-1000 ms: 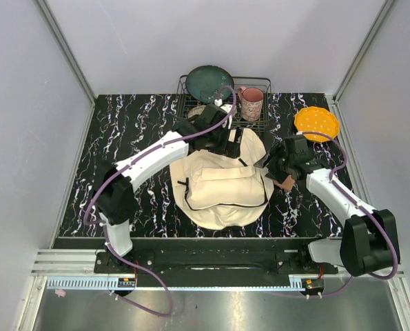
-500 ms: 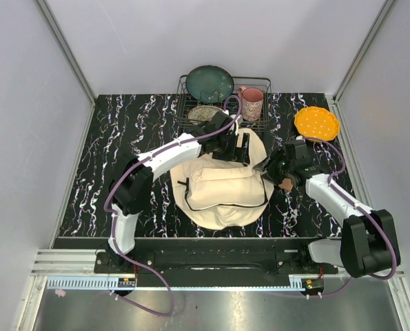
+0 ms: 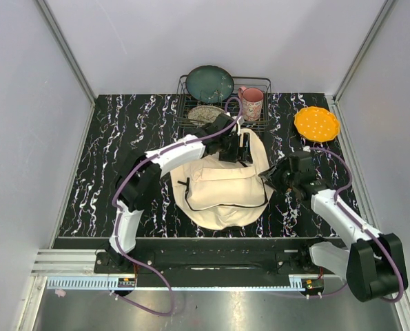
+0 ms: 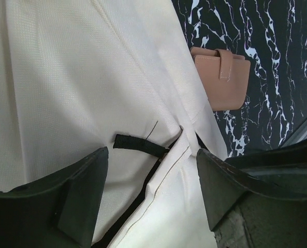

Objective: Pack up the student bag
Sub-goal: Unzip the student bag at the center of the board.

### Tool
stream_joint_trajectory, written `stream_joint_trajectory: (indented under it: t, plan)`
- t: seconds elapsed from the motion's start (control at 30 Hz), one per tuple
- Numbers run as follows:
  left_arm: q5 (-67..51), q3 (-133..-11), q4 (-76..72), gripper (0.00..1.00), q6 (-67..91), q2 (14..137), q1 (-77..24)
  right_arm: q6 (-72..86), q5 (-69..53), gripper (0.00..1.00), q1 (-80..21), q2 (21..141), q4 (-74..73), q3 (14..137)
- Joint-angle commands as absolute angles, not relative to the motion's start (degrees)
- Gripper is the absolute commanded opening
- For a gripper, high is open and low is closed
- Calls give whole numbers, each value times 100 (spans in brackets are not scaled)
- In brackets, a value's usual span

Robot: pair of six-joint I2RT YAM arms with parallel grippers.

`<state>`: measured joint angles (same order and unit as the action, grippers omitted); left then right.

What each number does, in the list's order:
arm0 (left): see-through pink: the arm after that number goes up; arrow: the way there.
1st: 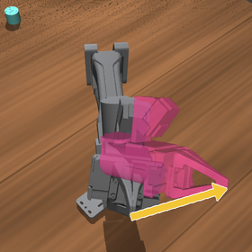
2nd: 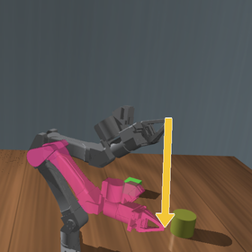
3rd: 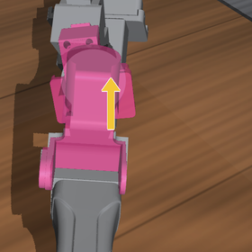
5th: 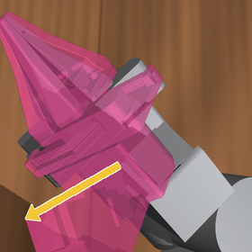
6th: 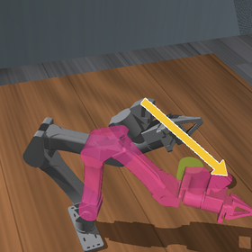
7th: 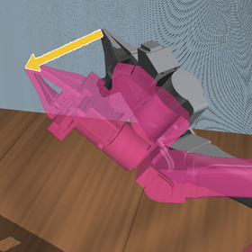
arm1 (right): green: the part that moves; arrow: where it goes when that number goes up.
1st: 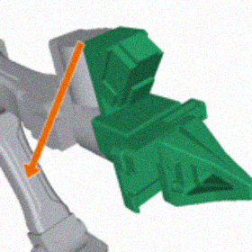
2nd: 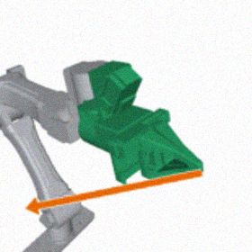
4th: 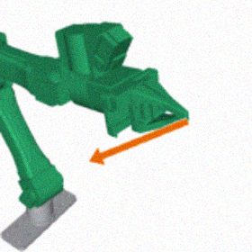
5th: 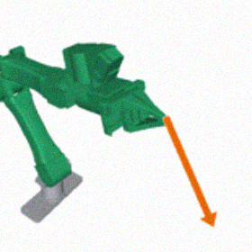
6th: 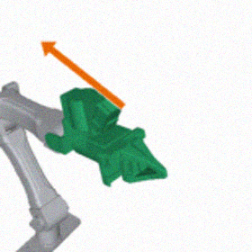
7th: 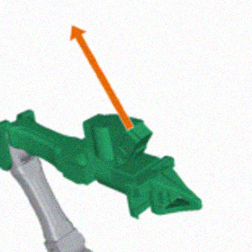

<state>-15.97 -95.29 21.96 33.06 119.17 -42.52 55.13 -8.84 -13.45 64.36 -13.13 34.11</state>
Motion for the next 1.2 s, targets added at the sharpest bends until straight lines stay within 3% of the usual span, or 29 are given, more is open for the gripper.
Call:
stream_joint_trajectory:
  t: [0.0, 0.13, 0.33, 0.43, 0.47, 0.53, 0.6, 0.63, 0.83, 0.9, 0.93, 1.03, 1.17]
  plan:
    - [-1415, -9729, 2048, 71, 3586, 12199, -4219, 5651, -686, 46, -1318, 5925, -1336, 3218]
    - [-1520, -9791, 2039, 60, 3691, 12375, -4227, 5669, -624, 46, -1318, 5643, -1502, 3129]
    - [-1468, -9747, 2048, 53, 3700, 12463, -4228, 5669, -580, 46, -1318, 5467, -1573, 3059]
    - [-1485, -9756, 2065, 36, 3665, 12507, -4228, 5669, -571, 46, -1318, 5493, -1582, 3032]
    - [-1477, -9756, 2074, 24, 3656, 12524, -4219, 5669, -571, 46, -1318, 5519, -1582, 3050]
    - [-1451, -9738, 2118, 10, 3621, 12524, -4228, 5608, -580, 46, -1318, 5537, -1573, 3067]
    - [-1346, -9651, 2118, 0, 3586, 12402, -4228, 5433, -641, 46, -1318, 5590, -1442, 3146]
    - [-1310, -9555, 2083, 0, 3534, 12349, -4228, 5362, -659, 46, -1318, 5616, -1433, 3190]
    - [-1055, -9186, 2074, 0, 3358, 11848, -4228, 4642, -782, 48, -1327, 6204, -1327, 3840]
    - [-898, -9019, 2083, 15, 3331, 11490, -4228, 4352, -844, 48, -1318, 6547, -1362, 4209]
    - [-827, -8739, 1979, 36, 3279, 11322, -4228, 4272, -852, 48, -1318, 6652, -1354, 4314]
    - [-458, -8176, 1829, 64, 3209, 10619, -4228, 3965, -1063, 49, -1327, 7056, -1196, 4657]
    - [-80, -7551, 1828, 70, 3041, 9845, -4228, 3516, -1493, 49, -1318, 7802, -1160, 5166]
